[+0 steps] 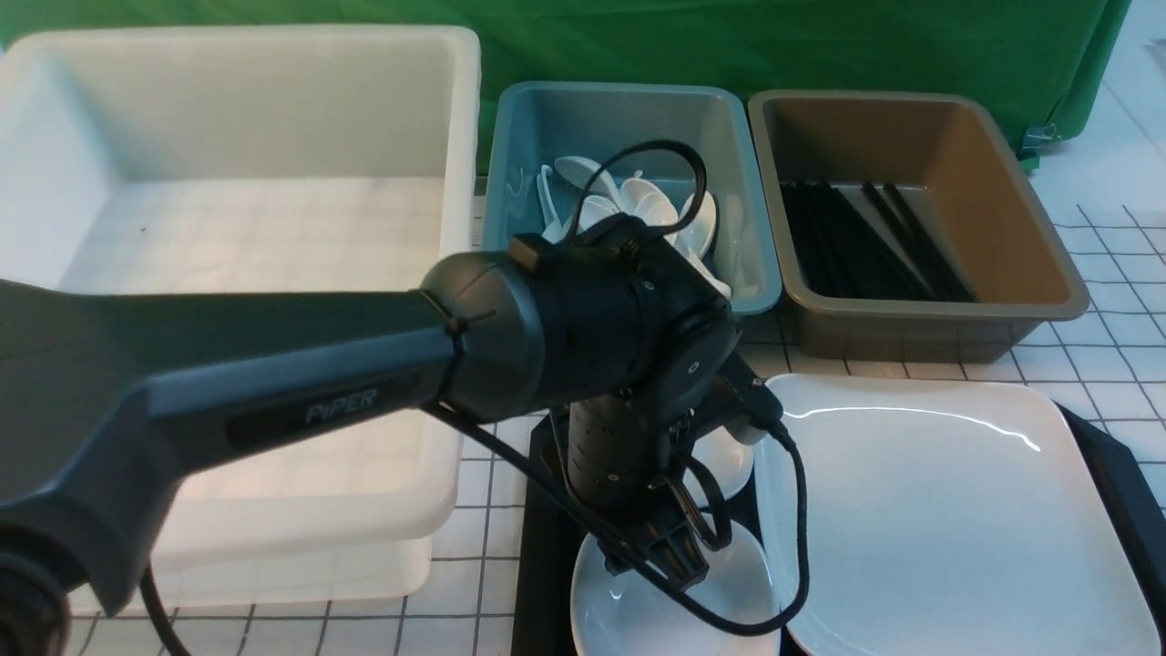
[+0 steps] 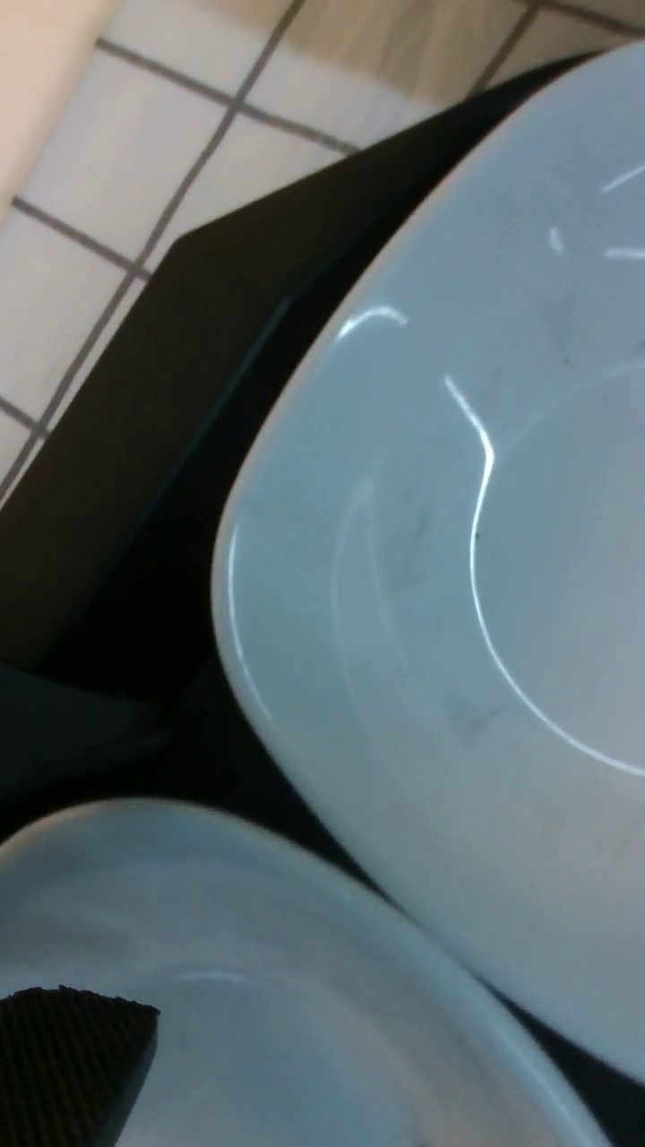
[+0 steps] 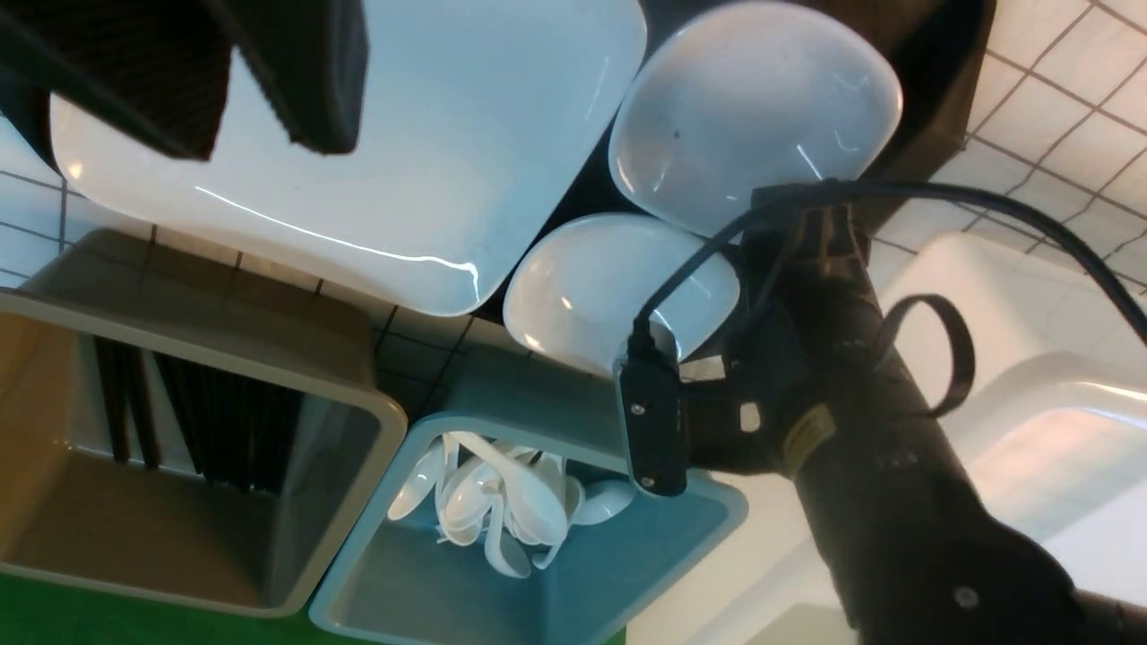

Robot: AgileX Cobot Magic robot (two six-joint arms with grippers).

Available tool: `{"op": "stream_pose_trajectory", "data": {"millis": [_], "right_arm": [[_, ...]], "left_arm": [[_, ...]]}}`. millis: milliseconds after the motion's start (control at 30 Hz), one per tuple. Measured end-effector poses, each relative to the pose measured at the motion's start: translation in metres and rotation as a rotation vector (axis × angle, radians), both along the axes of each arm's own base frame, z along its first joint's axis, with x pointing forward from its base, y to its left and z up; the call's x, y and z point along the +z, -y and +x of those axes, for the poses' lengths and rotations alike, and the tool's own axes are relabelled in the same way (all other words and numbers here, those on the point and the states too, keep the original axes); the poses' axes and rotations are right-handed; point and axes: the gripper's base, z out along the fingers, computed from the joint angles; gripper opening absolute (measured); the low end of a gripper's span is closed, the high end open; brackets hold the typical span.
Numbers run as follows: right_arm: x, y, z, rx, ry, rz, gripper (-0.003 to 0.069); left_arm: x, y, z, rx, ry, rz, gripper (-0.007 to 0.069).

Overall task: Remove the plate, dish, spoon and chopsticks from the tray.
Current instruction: Use the left arm to grab a small plate from the dinner plate

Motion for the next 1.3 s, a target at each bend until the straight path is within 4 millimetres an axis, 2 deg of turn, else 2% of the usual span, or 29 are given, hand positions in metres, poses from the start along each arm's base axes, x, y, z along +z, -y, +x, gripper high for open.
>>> {"op": "stream_pose_trajectory", "data": {"millis": [233, 567, 900, 1067, 1300], "right_arm": [[0.000, 0.000, 0.000, 0.000, -0.002, -0.001, 0.0177], [0.000, 0.000, 0.000, 0.000, -0.002, -0.001, 0.0188], [0.000, 0.000, 0.000, 0.000, -0.002, -0.001, 0.0199], [0.000, 0.000, 0.000, 0.000, -0.002, -0.001, 0.0209], [0.000, 0.000, 0.000, 0.000, -0.002, -0.001, 0.0209]], "left_arm": [[-0.009, 0.002, 0.002, -0.003, -0.004, 0.001, 0.0377], [-0.010, 0.009, -0.008, -0.028, -0.116, -0.076, 0.0377], [-0.011, 0.005, -0.017, -0.046, -0.215, -0.028, 0.0377], [-0.011, 0.003, -0.016, -0.079, -0.207, 0.000, 0.0377], [-0.023, 0.005, -0.014, -0.092, -0.222, 0.009, 0.0375]]}}
